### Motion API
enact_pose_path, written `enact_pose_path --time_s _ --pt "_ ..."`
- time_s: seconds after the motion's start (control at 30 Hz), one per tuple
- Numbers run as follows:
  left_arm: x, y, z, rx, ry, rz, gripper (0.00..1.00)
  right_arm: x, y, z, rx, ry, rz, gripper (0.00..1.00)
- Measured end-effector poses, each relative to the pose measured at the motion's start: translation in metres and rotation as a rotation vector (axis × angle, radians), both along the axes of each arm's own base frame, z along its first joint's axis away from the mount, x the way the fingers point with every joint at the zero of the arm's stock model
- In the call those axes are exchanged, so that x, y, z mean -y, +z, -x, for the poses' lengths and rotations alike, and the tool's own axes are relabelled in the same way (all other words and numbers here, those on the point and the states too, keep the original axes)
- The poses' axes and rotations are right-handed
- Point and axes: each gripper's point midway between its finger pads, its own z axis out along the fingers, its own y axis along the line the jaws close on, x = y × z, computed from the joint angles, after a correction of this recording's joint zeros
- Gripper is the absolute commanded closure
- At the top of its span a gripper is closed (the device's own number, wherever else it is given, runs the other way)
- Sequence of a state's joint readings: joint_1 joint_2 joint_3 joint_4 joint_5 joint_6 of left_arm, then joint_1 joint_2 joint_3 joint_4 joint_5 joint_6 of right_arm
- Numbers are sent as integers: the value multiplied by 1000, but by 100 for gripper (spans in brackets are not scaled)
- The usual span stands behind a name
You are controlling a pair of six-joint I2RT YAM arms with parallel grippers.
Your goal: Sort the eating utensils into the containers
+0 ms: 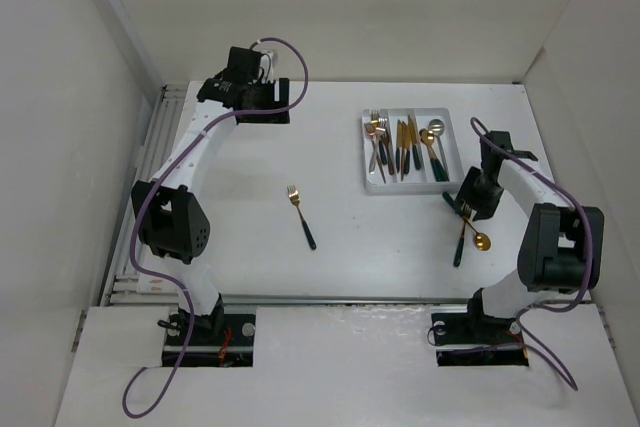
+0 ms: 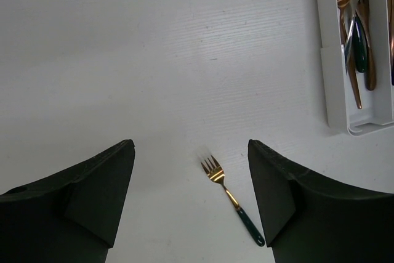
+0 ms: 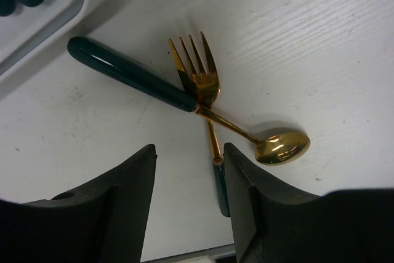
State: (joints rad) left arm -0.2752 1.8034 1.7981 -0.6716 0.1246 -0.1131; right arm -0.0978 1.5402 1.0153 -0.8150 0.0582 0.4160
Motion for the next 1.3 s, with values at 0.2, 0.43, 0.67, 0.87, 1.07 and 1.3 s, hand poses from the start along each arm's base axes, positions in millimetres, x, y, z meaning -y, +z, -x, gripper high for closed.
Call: enact_pose_path --time_s 0.2,0.43,0.67,0.87,1.07,1.3 --pt "-3 0 -1 0 7 2 28 2 0 -7 25 11 3 39" --pt "-4 0 -1 -1 9 2 28 -11 4 -42 38 183 85 38" --pt "-7 0 -2 -1 14 1 28 -26 -11 -50 -18 311 149 41" --pt "-9 0 -3 1 21 -3 28 -18 -20 -53 -54 322 196 42" --pt "-10 0 -3 2 23 -4 28 -19 -30 -55 -88 353 208 58" --pt "-11 0 -4 4 27 -13 28 -50 -30 -54 -84 473 215 81"
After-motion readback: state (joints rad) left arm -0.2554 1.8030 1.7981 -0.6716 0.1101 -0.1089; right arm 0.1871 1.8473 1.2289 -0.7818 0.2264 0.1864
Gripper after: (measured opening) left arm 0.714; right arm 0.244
